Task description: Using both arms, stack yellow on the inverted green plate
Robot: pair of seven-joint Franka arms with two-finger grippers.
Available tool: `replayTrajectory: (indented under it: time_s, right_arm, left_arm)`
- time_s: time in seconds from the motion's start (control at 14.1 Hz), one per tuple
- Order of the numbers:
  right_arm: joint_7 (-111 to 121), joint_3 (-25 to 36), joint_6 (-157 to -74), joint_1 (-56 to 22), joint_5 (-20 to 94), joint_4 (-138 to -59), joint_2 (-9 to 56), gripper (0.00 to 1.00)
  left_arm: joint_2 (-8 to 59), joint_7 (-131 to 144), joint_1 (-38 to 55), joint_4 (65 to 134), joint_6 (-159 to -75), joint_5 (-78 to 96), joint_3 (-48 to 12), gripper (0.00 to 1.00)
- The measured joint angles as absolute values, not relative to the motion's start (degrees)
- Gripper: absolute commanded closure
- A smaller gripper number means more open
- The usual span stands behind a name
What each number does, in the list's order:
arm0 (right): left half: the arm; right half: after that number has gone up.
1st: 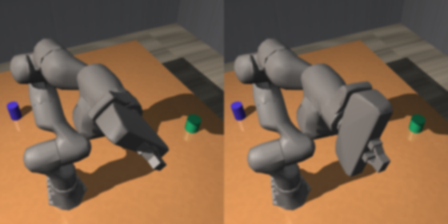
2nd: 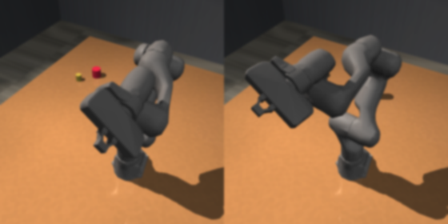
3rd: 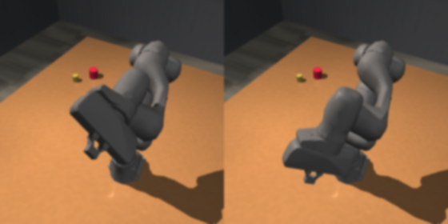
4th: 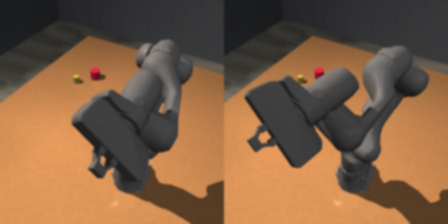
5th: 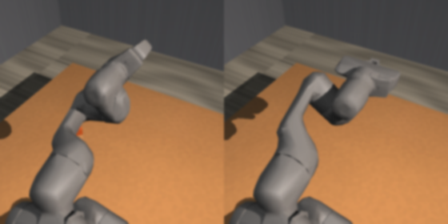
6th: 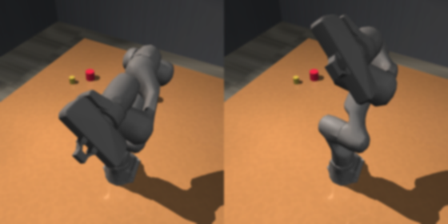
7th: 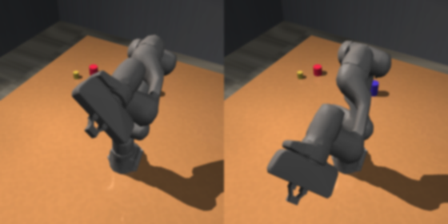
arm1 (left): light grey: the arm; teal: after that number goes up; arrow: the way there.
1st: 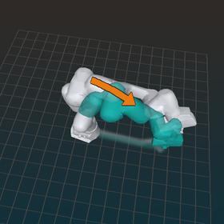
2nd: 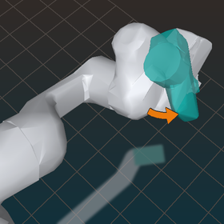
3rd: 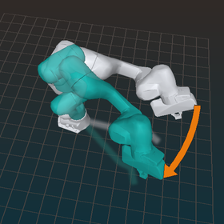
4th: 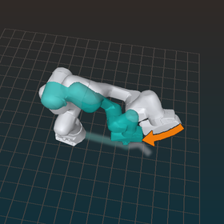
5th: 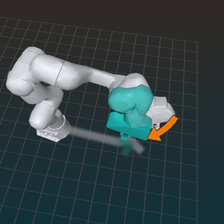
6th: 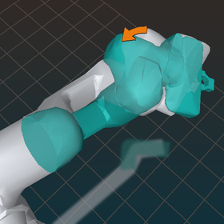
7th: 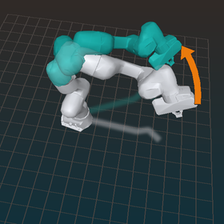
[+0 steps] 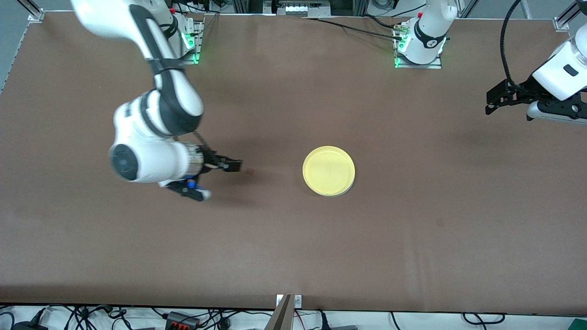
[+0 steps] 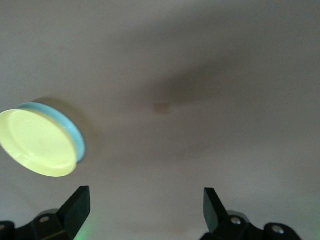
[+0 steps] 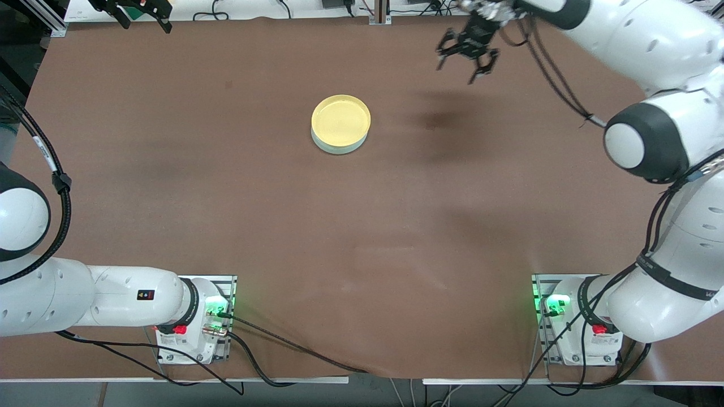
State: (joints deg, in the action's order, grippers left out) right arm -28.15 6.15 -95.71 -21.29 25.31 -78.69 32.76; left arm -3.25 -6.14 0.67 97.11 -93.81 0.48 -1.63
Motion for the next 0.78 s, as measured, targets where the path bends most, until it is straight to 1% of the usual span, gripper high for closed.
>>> replayTrajectory:
  time_s: [0.21,0.5,0.78]
  right_arm:
    - [-25.0,6.2,-92.7,-15.8,22.4,-78.6,29.5,0.00]
    - [-24.7,5.8,-92.1,-15.5,18.1,-78.4,25.5,0.00]
    - [-18.5,6.7,-92.1,-14.4,13.3,-76.1,24.8,0.00]
  left_arm:
    - [-3.2,-6.1,0.7,97.1,-93.8,0.5,-1.6,0.00]
    - [-3.2,-6.1,0.7,97.1,-93.8,0.5,-1.7,0.00]
    - [-3.2,-6.1,0.7,97.1,-93.8,0.5,-1.7,0.00]
